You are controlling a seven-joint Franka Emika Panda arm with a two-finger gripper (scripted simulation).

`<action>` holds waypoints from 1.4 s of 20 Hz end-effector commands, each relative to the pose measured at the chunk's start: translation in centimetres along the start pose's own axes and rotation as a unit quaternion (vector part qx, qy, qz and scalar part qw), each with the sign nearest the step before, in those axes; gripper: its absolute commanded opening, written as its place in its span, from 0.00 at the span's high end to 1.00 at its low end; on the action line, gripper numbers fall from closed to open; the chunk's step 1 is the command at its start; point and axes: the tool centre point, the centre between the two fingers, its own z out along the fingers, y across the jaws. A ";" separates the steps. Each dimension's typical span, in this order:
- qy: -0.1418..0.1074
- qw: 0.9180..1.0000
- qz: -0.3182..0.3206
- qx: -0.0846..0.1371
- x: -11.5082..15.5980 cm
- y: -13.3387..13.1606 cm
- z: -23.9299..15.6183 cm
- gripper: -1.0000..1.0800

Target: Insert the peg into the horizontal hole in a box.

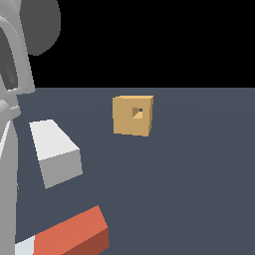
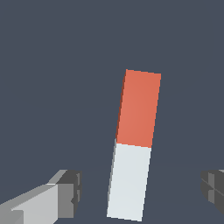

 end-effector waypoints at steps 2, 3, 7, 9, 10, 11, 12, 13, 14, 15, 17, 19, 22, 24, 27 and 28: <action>0.001 0.999 0.040 -0.001 -2.3 -0.2 0.8 0.04; 0.001 0.999 0.048 -0.001 -2.7 -0.2 1.0 0.04; 0.001 0.998 0.065 -0.001 -3.7 -0.4 1.4 0.04; 0.001 0.998 0.066 -0.001 -3.7 -0.4 1.4 0.04; 0.001 0.998 0.064 0.000 -3.7 -0.4 1.4 0.04; 0.001 0.998 0.064 0.000 -3.7 -0.4 1.4 0.04; 0.001 0.998 0.064 0.000 -3.7 -0.4 1.5 0.04; 0.001 0.998 0.064 0.000 -3.7 -0.4 1.6 0.04; 0.001 0.998 0.064 0.000 -3.7 -0.4 1.9 0.04; 0.001 0.998 0.064 0.000 -3.7 -0.4 2.1 0.04; 0.001 0.998 0.065 0.000 -3.7 -0.4 2.8 0.04; 0.001 0.998 0.065 0.000 -3.7 -0.5 3.7 0.04; 0.001 0.998 0.066 0.000 -3.8 -0.5 5.1 0.04; 0.002 0.998 0.066 0.000 -3.8 -0.5 5.8 0.04; 0.002 0.998 0.066 0.000 -3.8 -0.5 6.4 0.04; 0.002 0.998 0.066 0.000 -3.7 -0.5 6.4 0.04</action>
